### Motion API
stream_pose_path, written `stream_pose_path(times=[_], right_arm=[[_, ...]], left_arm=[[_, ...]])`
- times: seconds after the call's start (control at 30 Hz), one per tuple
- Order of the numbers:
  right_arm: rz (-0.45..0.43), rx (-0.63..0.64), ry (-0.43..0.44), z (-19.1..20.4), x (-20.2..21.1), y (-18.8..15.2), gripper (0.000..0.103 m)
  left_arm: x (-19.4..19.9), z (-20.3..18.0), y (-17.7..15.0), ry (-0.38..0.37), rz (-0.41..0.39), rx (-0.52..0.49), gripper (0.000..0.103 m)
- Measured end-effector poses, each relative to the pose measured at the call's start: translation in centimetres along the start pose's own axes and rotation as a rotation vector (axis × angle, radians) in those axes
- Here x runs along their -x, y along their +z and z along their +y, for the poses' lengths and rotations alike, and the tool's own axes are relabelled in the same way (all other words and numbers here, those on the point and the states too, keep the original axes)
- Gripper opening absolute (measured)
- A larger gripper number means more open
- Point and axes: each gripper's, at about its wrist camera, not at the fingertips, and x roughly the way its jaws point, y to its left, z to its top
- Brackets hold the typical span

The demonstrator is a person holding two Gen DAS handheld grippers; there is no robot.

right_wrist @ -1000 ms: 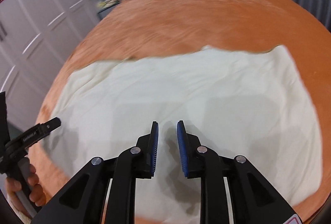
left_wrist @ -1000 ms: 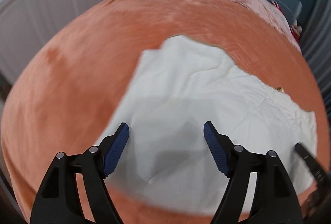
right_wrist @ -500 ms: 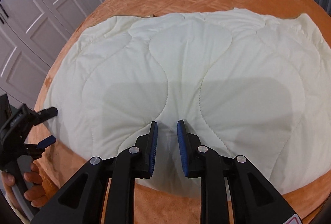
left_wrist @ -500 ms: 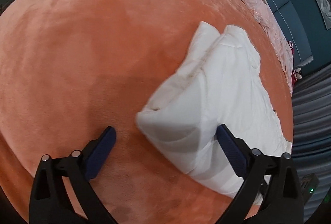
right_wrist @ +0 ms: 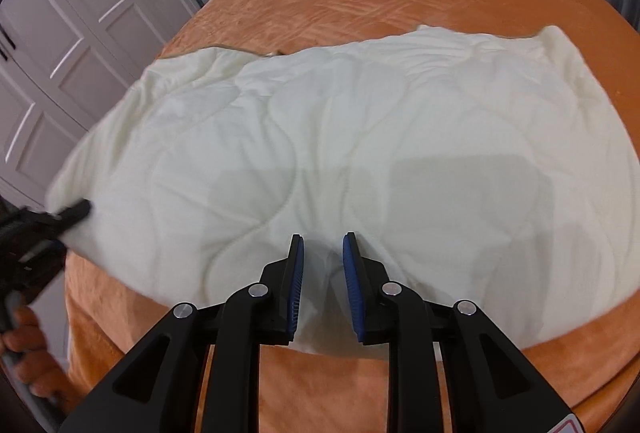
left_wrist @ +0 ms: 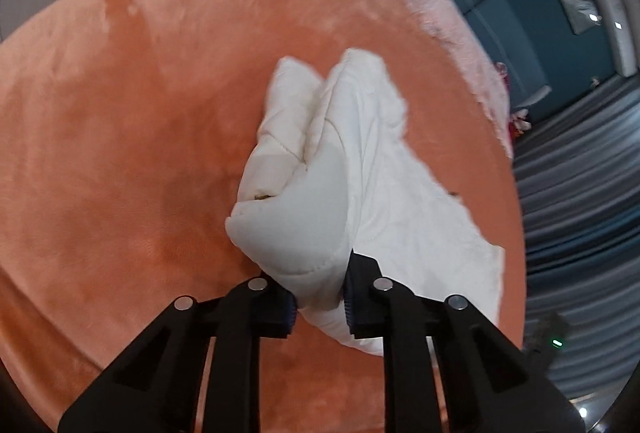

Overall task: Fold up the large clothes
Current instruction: 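Lift the hem and fold it over toward the collar with both grippers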

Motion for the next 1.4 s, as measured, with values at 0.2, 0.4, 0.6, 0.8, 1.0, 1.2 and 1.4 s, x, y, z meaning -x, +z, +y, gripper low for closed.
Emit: stream_pose_path(times=[0.2,0.4,0.6,0.8,1.0,1.2,1.4], right_arm=[[0.052,0.087,0.043,3.4,0.2,-2.6,0.020],[0.098,0.279,0.145,10.2,-0.8,-6.0,0.017],[0.091,0.182,0.189,6.0,4.2,-5.7,0.017],[0.003,0.083,0.080,-1.1,12.8,-6.5,0.018],[-0.057,-0.003,0.052,-5.3,16.5,-7.3,0.025],[-0.093,-0.018,0.068,-5.1,17.5,-7.0,0.039],[-0.152,0.047,0.103,-3.3,18.4,-4.9,0.055]], left_arm=[[6.8,-3.7,-1.5,-0.005,-0.103,-0.143,0.014],[10.3,-10.6,-3.0,0.017,-0.184,-0.362,0.014],[7.1,-14.5,-5.0,-0.013,-0.112,-0.456,0.014],[2.5,-17.7,-7.9,-0.027,0.009,-0.513,0.014],[-3.3,-20.1,-12.7,-0.009,0.171,-0.580,0.015],[-5.3,-20.1,-16.0,0.052,0.203,-0.638,0.027],[-0.7,-19.6,-15.4,0.014,0.138,-0.612,0.060]])
